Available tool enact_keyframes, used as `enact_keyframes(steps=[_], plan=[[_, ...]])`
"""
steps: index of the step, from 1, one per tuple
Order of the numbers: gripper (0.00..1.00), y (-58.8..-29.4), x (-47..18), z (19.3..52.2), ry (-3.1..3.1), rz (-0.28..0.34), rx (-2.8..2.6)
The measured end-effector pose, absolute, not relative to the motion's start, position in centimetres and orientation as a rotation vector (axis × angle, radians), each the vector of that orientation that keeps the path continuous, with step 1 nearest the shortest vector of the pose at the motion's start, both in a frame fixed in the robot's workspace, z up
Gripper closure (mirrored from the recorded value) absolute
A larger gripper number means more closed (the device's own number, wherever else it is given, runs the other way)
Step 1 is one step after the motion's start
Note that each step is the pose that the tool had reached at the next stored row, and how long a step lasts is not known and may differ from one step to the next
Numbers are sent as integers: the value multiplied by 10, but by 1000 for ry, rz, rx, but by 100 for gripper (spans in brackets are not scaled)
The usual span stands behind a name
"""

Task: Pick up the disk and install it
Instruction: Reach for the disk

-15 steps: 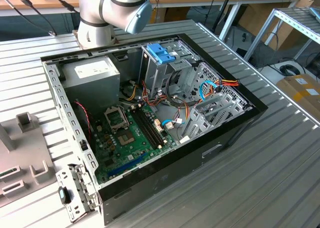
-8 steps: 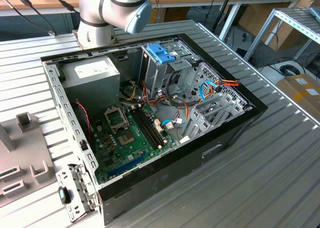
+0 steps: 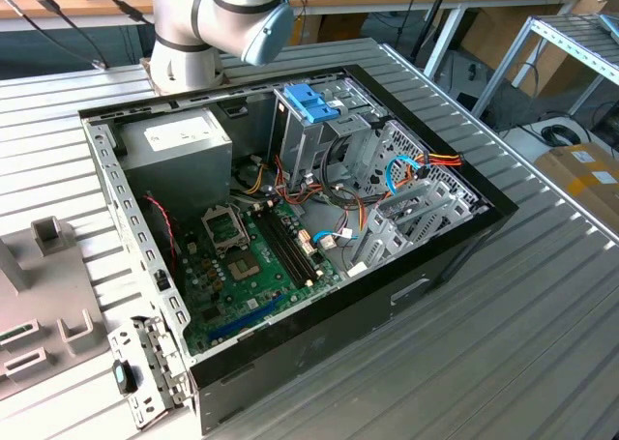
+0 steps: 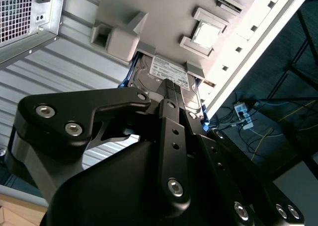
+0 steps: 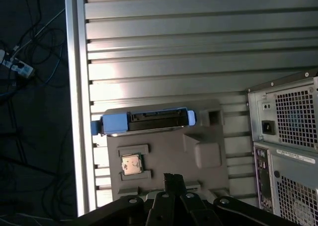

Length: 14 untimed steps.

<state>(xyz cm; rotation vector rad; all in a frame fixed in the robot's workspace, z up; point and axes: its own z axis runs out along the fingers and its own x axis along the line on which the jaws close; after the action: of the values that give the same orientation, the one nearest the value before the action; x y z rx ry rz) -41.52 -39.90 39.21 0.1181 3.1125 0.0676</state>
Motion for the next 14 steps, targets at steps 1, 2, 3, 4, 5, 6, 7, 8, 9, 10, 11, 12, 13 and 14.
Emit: enact_keyframes(steps=[1,2,3,4,5,6,7,8,9,10,11,12,13,14], plan=[[89,-399,-416,392,3112,68,118],[89,-399,-416,392,3112,68,118],[89,-399,-417,392,3113,68,118],[89,-399,-418,392,3113,68,118],[89,-399,-418,392,3112,68,118],[89,-399,-419,392,3112,68,118],[89,-399,-419,392,3113,68,118],[89,-399,-420,392,3112,68,118],[89,-399,-421,392,3112,68,118],[89,-399,-421,392,3112,68,118],[89,-399,-422,392,3112,68,118],[89,-399,-423,392,3112,68,118],[89,-399,-423,392,3112,68,118],[89,-399,-424,392,3112,68,118]])
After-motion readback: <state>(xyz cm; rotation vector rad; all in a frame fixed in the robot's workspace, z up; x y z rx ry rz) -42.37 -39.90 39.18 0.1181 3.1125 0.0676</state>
